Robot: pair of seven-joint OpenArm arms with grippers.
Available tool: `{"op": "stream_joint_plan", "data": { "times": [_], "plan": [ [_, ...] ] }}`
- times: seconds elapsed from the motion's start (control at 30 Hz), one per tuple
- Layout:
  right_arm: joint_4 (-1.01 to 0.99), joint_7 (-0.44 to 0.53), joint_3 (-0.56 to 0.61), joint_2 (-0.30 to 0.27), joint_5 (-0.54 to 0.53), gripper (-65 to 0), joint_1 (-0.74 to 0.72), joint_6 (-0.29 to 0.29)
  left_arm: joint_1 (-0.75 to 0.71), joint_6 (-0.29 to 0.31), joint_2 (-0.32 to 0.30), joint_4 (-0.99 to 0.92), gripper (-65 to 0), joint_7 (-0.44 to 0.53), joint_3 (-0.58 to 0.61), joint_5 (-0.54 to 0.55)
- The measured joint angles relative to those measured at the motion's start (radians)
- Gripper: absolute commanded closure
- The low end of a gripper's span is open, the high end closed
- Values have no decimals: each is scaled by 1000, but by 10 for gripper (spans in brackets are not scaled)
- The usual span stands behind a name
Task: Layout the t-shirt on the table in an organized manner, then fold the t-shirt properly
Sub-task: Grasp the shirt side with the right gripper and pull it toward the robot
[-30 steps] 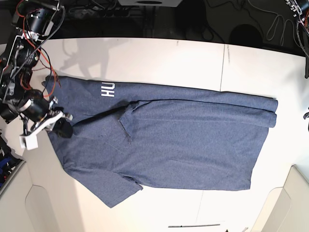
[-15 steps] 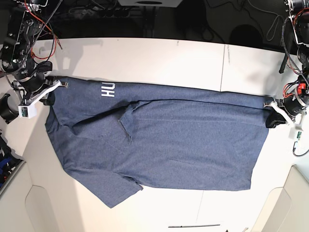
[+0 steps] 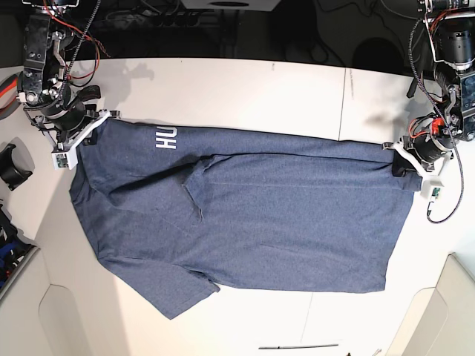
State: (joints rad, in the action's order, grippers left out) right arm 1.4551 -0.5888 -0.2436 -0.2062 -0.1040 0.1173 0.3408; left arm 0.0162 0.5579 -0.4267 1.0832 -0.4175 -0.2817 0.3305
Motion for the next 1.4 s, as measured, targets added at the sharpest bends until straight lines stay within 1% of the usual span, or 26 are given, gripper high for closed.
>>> {"op": "stream_joint_plan", "data": {
  "times": [0.1, 0.23, 0.4, 0.5, 0.6, 0.7, 0.8, 0.83, 0.9, 0.97, 1.07, 1.17, 1.3, 1.33, 1.4],
  "plan": [
    [-3, 2, 15, -13, 42, 0, -1, -2, 4, 4, -2, -16, 0, -11, 0, 5],
    [-3, -2, 19, -39, 38, 0, 5, -2, -14, 4, -3, -16, 0, -27, 0, 16],
    [-2, 5, 19, -91, -8, 0, 52, 3, -89, 24, -13, -8, 0, 8, -6, 48],
    [-1, 0, 19, -108, -30, 0, 69, 2, -117, 26, -14, -3, 0, 23, -13, 58],
    [9, -1, 19, -114, -38, 0, 91, 3, -162, 30, -14, 26, 0, 27, -23, 68],
    [35, -19, 19, -115, -48, 0, 132, -1, -243, 28, -13, 97, 0, 20, -50, 85],
    [83, -31, 19, -115, -75, 0, 184, 5, -323, 19, -6, 180, 0, -14, -109, 85],
    [103, -38, 19, -115, -80, 0, 202, 8, -345, 7, -2, 205, 0, -22, -132, 81],
    [143, -56, 19, -114, -82, 0, 235, 9, -385, -12, 1, 245, 0, -54, -180, 77],
    [177, -80, 19, -115, -77, 0, 261, 7, -416, -17, 7, 273, 0, -85, -220, 84],
    [207, -111, 19, -115, -74, 0, 285, 6, -436, 4, 12, 288, 0, -97, -241, 117],
    [210, -112, 19, -115, -75, 0, 290, 6, -436, 8, 11, 288, 0, -117, -241, 137],
    [210, -112, 19, -115, -75, 0, 290, 6, -437, 8, 11, 289, 0, -117, -241, 178],
    [210, -112, 19, -115, -75, 0, 290, 6, -437, 8, 12, 292, 0, -106, -241, 192],
    [210, -112, 19, -115, -75, 0, 290, 6, -438, 36, 18, 314, 0, -68, -241, 204]
  ]
}}
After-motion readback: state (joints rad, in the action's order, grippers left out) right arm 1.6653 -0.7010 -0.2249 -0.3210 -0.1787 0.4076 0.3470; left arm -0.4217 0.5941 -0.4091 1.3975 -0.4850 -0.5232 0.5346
